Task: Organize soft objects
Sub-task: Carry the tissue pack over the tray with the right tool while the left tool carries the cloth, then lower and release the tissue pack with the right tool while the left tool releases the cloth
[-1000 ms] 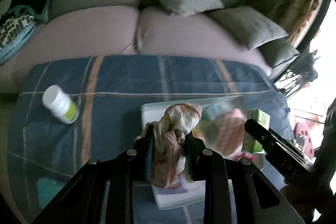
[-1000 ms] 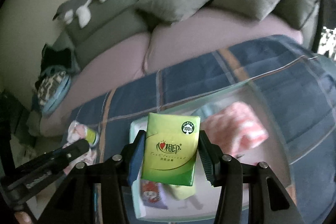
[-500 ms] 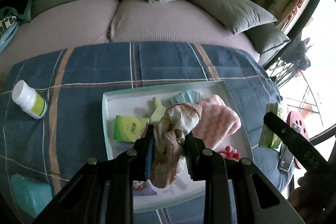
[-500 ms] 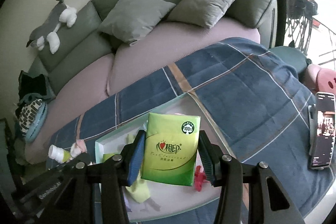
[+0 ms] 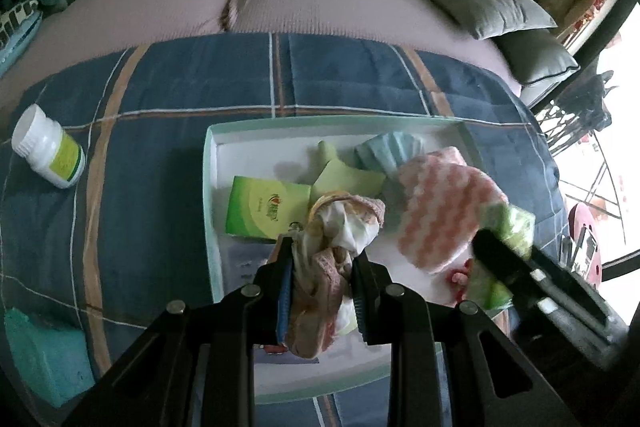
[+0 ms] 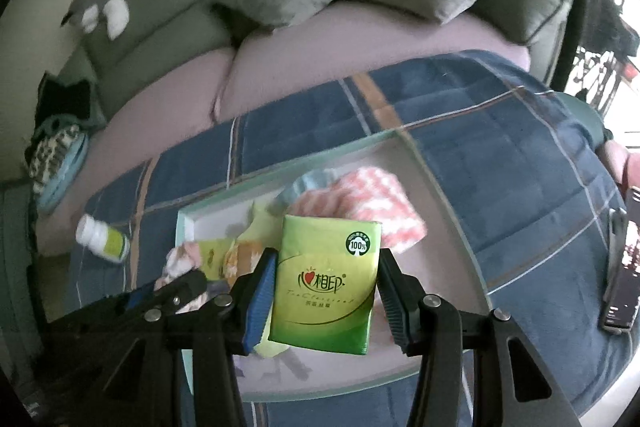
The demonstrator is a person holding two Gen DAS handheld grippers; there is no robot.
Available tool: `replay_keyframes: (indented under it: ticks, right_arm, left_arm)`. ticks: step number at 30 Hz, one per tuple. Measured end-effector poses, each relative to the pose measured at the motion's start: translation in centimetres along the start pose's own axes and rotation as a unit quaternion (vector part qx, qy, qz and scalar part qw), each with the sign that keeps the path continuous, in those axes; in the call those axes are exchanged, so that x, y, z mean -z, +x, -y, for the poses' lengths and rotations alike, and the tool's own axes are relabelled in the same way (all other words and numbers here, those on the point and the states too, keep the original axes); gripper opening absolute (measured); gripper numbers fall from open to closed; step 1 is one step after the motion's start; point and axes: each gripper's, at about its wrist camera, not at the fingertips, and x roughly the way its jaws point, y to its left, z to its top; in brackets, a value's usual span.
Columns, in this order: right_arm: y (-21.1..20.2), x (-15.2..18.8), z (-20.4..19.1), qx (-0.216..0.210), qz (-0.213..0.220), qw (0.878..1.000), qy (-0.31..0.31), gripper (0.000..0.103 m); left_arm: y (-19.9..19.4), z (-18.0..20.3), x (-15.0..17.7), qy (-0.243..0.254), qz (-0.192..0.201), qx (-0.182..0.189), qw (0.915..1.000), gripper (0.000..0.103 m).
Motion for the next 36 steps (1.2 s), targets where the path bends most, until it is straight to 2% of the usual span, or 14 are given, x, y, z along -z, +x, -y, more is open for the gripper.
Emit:
replay_keyframes:
  ticks: [7, 10, 30, 32, 34, 36]
  right_arm:
    - [2.8, 1.4, -0.9, -0.017, -0.056, 0.998, -0.024, 0.052]
    - [3.6, 1.7, -0.7, 0.001, -0.07, 0.997, -0.024, 0.052]
    - [5.4, 2.1, 0.4, 0.039, -0.106, 0.993, -0.029, 0.052]
    - [5.3, 2.1, 0.4, 0.039, -0.107, 0.993, -0.029, 0.052]
    - [5.0, 2.1, 0.4, 0.042, -0.104, 0.993, -0.03, 0.052]
    - [4.8, 1.9, 0.4, 0.044, -0.099, 0.994, -0.03, 0.052]
  left_arm:
    - [1.4, -1.3, 0.3, -0.022, -0.023, 0.007, 0.9995, 0.027]
    - [1.8, -1.4, 0.4, -0.024, -0.029, 0.007, 0.9993, 0.027]
    - [3.2, 0.3, 0.9, 0.0, -0.047, 0.002, 0.9989, 0.027]
    - [3.2, 0.3, 0.8, -0.001, -0.048, 0.004, 0.9988, 0.029]
    - [2.9, 0.2, 0.8, -0.003, -0.048, 0.008, 0.9988, 0.037]
    - [2.6, 0.3, 0.7, -0.002, -0.044, 0.01, 0.999, 0.04]
